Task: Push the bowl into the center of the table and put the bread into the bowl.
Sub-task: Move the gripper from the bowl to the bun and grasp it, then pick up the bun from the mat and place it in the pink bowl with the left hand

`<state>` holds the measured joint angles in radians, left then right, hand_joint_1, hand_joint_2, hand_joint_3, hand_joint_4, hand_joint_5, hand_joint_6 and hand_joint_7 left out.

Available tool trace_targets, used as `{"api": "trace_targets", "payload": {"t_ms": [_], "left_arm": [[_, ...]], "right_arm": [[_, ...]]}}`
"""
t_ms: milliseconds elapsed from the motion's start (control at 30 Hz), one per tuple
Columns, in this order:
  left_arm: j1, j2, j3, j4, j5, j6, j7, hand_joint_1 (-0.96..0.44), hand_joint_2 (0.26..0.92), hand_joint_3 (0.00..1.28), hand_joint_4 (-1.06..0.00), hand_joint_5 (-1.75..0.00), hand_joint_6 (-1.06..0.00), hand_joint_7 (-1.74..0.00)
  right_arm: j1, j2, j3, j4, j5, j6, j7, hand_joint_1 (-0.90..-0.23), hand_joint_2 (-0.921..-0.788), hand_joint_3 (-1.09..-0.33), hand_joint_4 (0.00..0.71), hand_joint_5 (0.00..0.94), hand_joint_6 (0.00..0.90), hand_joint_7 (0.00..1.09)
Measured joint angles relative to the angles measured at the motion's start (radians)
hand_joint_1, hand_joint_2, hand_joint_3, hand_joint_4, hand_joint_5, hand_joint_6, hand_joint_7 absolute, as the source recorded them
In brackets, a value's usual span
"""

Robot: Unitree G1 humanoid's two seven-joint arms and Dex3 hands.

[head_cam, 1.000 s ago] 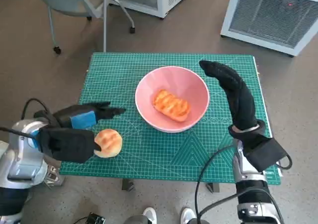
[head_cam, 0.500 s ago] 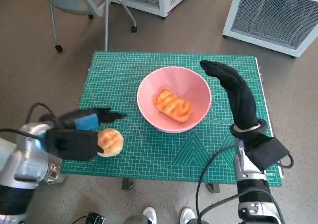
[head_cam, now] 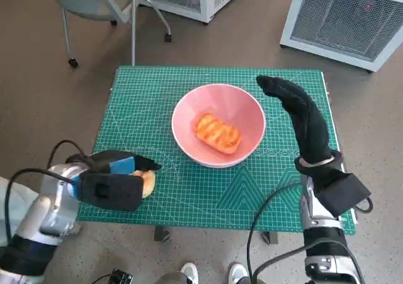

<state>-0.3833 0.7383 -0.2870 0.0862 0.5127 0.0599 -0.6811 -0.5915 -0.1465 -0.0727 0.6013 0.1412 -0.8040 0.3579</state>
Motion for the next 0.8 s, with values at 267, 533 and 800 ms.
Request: {"api": "trace_targets", "payload": {"t_ms": [267, 533, 800], "left_arm": [[0.015, -0.002, 0.003, 0.016, -0.006, -0.058, 0.061, 0.00, 0.919, 0.03, -0.73, -1.04, -0.68, -1.17], [0.014, -0.002, 0.009, 0.035, -0.015, -0.097, 0.075, 0.00, 0.920, 0.03, -0.73, -1.05, -0.67, -1.18], [0.009, -0.001, 0.039, 0.034, -0.049, -0.103, 0.057, 0.00, 0.920, 0.03, -0.74, -1.06, -0.67, -1.17]], "right_arm": [[0.000, 0.000, 0.000, -0.008, -0.001, 0.005, 0.000, -0.746, -0.921, -0.830, 0.092, 0.000, -0.001, 0.34], [0.002, 0.001, 0.001, -0.012, -0.001, 0.006, -0.001, -0.747, -0.921, -0.831, 0.091, 0.000, -0.001, 0.34], [0.004, 0.001, -0.001, -0.012, 0.000, 0.006, -0.001, -0.747, -0.921, -0.832, 0.090, 0.000, -0.001, 0.34]]}}
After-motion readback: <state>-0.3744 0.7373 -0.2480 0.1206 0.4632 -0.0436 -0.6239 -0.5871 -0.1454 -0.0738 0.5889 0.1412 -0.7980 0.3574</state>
